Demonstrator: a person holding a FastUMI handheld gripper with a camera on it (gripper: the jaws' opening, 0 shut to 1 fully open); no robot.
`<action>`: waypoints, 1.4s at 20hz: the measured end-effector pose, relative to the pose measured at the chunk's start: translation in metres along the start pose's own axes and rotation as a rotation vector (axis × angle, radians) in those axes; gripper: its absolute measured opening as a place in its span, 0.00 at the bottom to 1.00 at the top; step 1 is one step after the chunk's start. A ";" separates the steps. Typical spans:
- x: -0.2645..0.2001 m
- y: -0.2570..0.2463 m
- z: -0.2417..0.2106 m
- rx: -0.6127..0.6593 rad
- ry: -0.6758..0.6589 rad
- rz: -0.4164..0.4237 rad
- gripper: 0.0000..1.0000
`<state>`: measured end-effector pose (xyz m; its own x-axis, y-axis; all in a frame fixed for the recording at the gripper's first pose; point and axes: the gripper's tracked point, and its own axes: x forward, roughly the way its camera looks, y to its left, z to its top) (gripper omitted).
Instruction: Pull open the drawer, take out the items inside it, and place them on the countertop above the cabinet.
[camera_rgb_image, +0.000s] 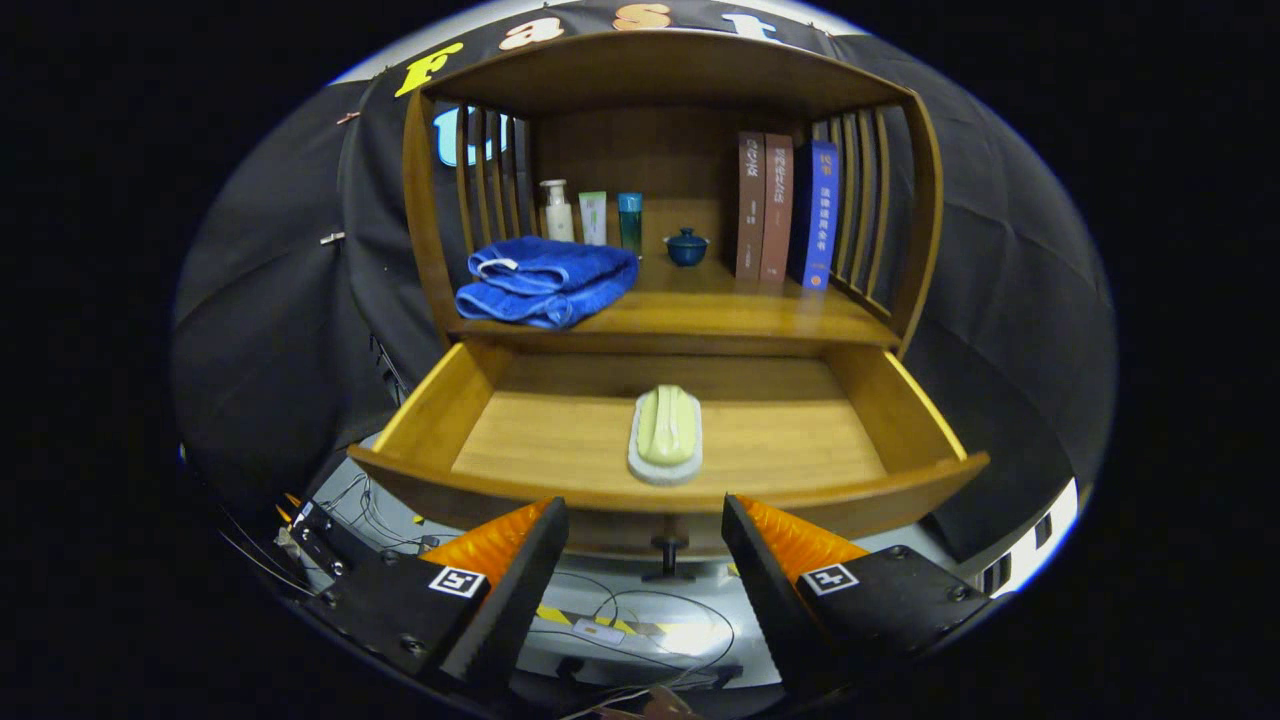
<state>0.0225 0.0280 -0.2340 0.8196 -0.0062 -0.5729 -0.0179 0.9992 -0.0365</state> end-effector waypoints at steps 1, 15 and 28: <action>0.008 0.001 0.014 0.007 0.004 0.008 0.99; 0.160 -0.014 0.028 0.016 0.371 -0.011 1.00; 0.198 -0.024 -0.018 0.015 0.603 -0.046 0.35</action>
<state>0.1746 0.0023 -0.3610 0.3504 -0.0664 -0.9342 0.0213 0.9978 -0.0629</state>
